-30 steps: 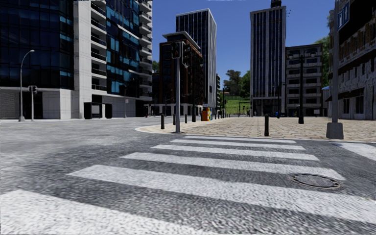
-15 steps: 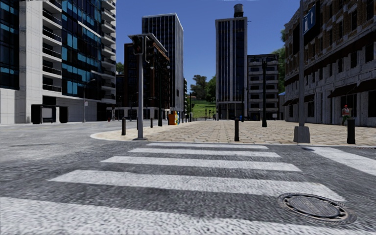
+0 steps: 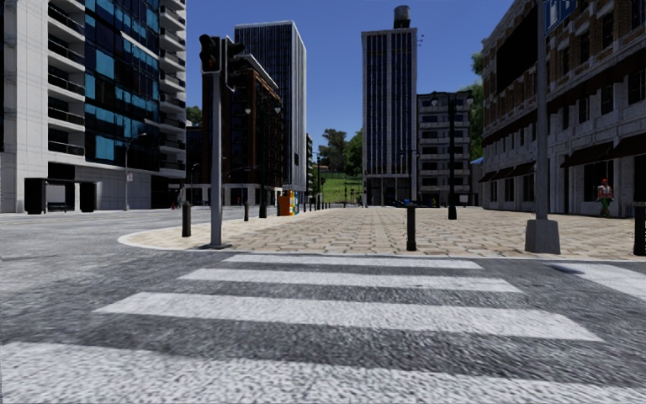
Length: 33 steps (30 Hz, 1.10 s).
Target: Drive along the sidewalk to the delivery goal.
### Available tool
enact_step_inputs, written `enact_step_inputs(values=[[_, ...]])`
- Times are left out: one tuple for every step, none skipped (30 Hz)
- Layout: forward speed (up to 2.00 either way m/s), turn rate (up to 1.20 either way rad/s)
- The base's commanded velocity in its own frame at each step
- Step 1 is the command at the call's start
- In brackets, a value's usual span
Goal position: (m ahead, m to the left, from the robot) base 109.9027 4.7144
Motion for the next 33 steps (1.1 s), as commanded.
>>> enact_step_inputs(values=[[2.00,0.00],[2.00,0.00],[2.00,0.00],[2.00,0.00],[2.00,0.00],[2.00,0.00],[2.00,0.00],[2.00,0.00],[2.00,-0.02],[2.00,-0.04],[2.00,-0.04],[2.00,-0.04],[2.00,-0.04],[2.00,-0.04],[2.00,-0.07],[2.00,-0.16],[2.00,-0.24],[2.00,-0.24],[2.00,-0.27],[2.00,-0.27],[2.00,-0.27],[2.00,-0.27],[2.00,-0.27],[2.00,-0.27],[2.00,-0.27],[2.00,-0.27],[2.00,-0.27],[2.00,-0.27],[2.00,-0.27],[2.00,-0.27],[2.00,-0.27],[2.00,-0.27],[2.00,-0.27]])
